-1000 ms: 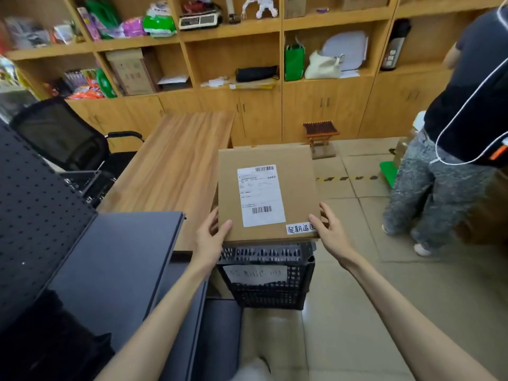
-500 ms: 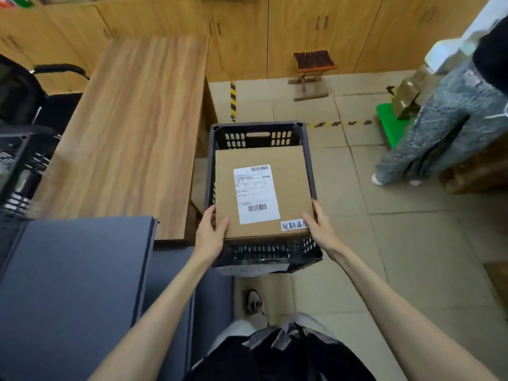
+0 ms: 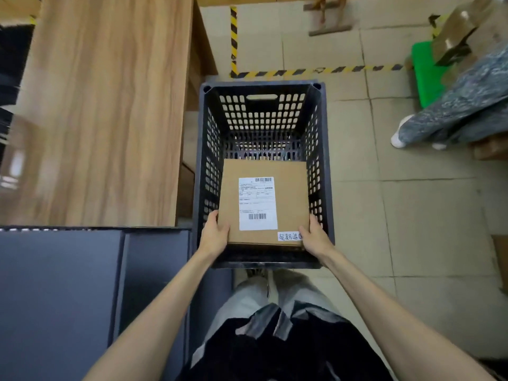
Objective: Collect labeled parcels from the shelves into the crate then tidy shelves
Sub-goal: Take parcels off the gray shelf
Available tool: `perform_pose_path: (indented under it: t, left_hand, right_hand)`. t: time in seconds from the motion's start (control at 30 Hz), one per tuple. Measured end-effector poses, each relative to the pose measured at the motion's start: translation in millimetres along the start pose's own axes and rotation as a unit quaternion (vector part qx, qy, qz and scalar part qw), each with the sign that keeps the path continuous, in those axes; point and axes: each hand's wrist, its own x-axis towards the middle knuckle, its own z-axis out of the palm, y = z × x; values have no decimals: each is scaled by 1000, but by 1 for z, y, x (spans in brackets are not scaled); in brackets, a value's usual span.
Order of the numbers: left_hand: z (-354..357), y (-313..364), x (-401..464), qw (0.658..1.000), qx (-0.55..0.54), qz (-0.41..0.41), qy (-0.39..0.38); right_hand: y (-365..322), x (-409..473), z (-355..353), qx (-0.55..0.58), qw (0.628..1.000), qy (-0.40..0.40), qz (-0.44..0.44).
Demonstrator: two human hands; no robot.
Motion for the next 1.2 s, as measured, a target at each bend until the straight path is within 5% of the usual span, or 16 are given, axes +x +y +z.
perform_pose_path:
  t: [0.4,0.8,1.03,1.2]
  left_hand:
    - [28,-35,65,994,12,-111,-7]
    - [42,-54,88,986,59,-137,-71]
    - [26,-9,68,989,138,-11,-53]
    - [-7,75,48,949,270,162,-26]
  right_hand:
    - [34,69,33,-48,994,1,100]
    - [38,92,47,-123,985,-8,119]
    - [-17,68,26,-148,988,33,-16]
    - [-95,42,-13,-272,947,88,-149]
